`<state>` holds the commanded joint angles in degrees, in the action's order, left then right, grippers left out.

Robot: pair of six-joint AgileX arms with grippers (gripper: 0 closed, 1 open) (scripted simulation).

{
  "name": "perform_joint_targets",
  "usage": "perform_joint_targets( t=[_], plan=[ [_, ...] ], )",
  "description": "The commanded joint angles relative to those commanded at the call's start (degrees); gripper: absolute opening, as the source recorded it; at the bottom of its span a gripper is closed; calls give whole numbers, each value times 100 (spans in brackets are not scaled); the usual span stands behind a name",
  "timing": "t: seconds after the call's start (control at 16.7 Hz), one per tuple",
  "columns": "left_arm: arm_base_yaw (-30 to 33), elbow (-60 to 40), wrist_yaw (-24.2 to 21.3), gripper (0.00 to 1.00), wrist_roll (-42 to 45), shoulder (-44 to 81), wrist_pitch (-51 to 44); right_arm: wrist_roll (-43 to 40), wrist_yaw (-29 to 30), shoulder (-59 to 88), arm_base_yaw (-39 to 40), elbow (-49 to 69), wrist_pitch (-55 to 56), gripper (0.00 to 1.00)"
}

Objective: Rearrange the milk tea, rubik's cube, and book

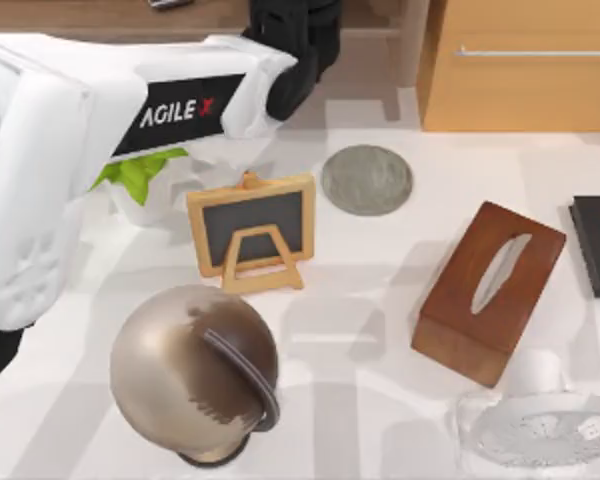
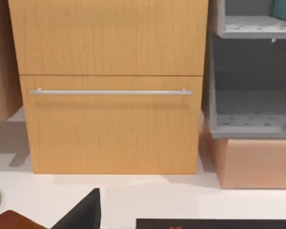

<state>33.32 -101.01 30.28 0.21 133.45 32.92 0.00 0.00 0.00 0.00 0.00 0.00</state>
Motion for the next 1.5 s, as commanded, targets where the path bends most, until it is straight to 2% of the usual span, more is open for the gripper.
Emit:
perform_joint_targets(
  t=[0.24,0.3,0.9,1.5],
  plan=[
    [0,0,0,2,0,0,0,0,0,0,0,0,0,100],
    [0,0,0,0,0,0,0,0,0,0,0,0,0,100],
    [-16,85,26,0,15,-66,27,0,0,0,0,0,0,100],
    [445,1993,495,0,52,-1344,680,0,0,0,0,0,0,100]
  ],
)
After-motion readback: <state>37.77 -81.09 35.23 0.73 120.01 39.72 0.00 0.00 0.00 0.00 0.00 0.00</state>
